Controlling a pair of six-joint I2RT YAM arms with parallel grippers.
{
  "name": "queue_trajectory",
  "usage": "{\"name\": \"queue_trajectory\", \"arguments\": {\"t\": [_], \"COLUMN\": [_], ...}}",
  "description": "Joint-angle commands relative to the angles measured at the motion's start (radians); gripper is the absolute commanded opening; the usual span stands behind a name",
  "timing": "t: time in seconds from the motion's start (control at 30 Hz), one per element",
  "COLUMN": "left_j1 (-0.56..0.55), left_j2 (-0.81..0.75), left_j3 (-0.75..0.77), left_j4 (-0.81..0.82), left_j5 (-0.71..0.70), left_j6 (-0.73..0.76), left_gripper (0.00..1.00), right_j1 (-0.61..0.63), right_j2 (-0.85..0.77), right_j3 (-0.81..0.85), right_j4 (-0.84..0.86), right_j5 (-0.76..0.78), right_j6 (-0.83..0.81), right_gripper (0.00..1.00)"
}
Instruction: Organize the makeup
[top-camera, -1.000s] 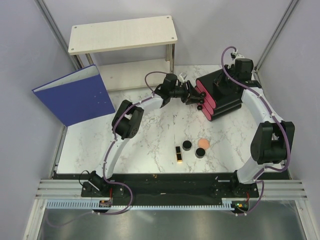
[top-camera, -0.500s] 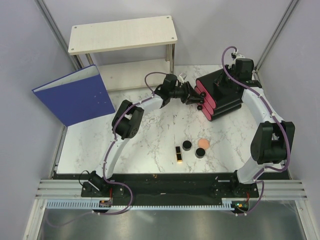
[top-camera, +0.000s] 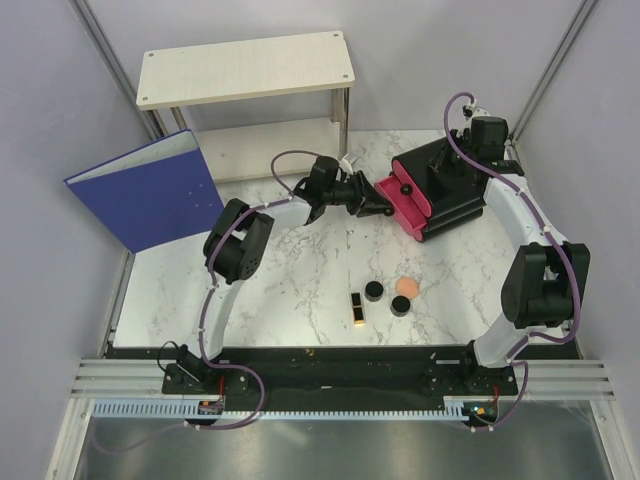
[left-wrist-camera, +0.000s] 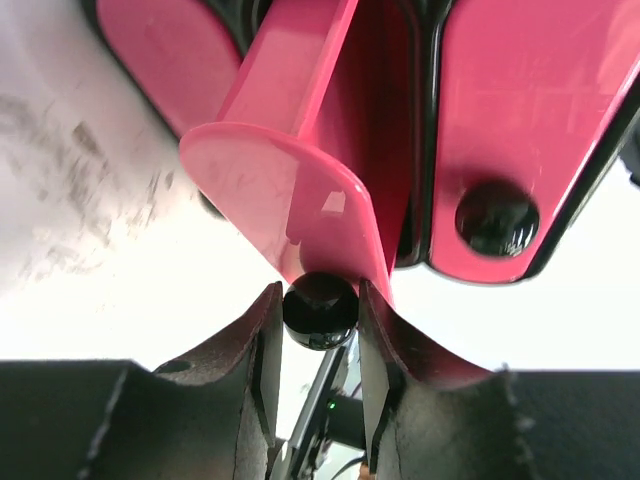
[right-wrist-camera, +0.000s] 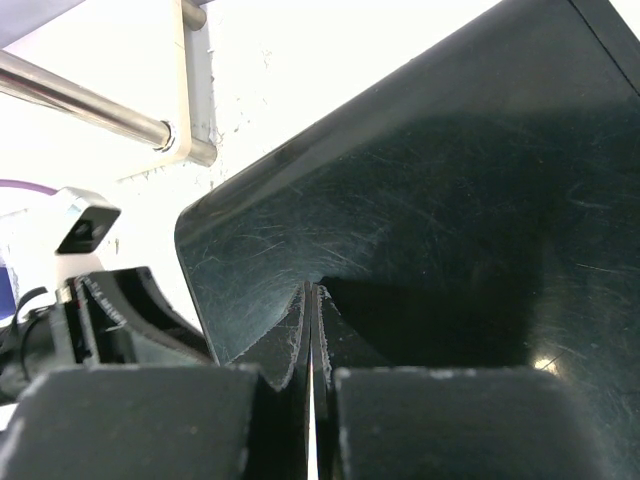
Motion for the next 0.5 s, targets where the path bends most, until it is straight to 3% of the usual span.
{"name": "queue_trajectory", "arguments": {"t": [0.0,0.47], "left_j1": [-0.016,0.033], "left_j2": [-0.087,-0.208], "left_j3": [-0.109,-0.294], "left_j4": [-0.051,-0.054], "left_j5": [0.064,0.071], "left_j6": [0.134,0.206], "left_gripper": [0.02,0.02], "right_j1": [-0.007,-0.007], "right_j2": [0.115,0.100], "right_j3": [-0.106,-0.130], "right_j4": [-0.401,-0.397], "right_j5": [0.064,0.061], "right_j6": [-0.057,-0.052], "right_gripper": [0.00,0.00]}}
